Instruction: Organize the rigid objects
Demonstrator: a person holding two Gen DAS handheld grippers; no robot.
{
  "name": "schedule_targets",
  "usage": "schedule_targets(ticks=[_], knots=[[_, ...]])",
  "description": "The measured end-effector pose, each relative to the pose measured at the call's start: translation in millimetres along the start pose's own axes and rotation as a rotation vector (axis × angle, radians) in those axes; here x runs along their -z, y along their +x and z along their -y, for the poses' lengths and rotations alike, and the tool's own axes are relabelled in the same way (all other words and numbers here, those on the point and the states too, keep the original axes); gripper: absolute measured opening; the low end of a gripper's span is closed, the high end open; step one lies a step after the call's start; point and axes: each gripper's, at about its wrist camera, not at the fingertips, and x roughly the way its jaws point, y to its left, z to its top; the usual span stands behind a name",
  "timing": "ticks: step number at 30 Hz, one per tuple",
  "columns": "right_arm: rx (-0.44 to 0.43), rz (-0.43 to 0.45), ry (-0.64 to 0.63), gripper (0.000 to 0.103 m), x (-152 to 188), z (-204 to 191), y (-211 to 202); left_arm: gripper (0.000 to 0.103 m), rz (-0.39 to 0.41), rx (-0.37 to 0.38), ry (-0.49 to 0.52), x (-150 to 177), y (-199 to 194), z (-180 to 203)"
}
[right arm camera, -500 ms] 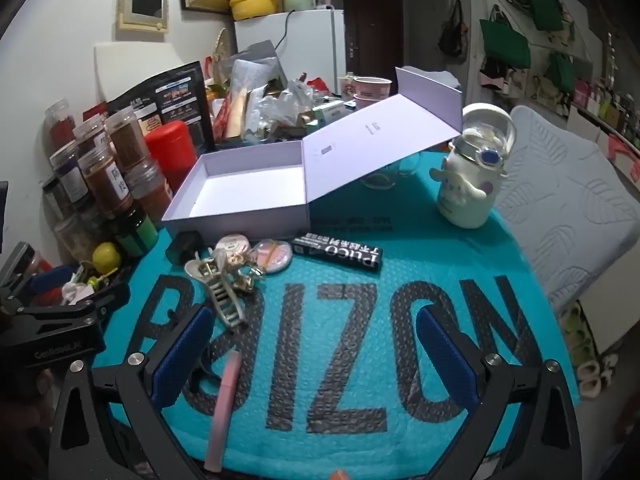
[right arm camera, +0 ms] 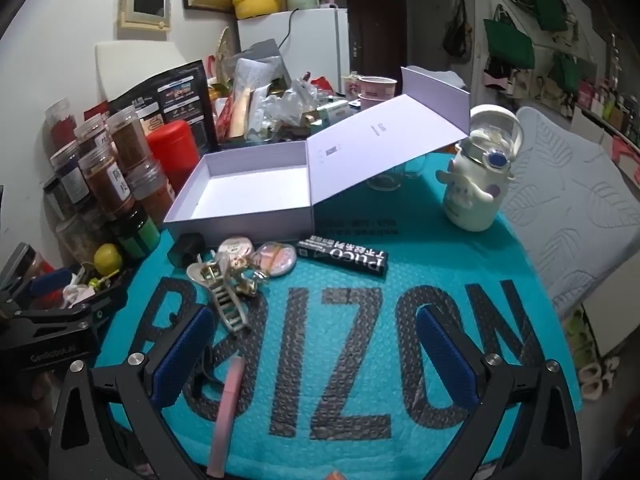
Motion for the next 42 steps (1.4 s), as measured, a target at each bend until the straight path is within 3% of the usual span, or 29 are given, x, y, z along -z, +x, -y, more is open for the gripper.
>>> schedule_targets(ticks=[42], knots=[[-0.005,-0.018,-0.006,0.103,-8.1,9.1,8.6,0.103,-0.017,0.001,-0.008,-1.2,6.4,-5.2]])
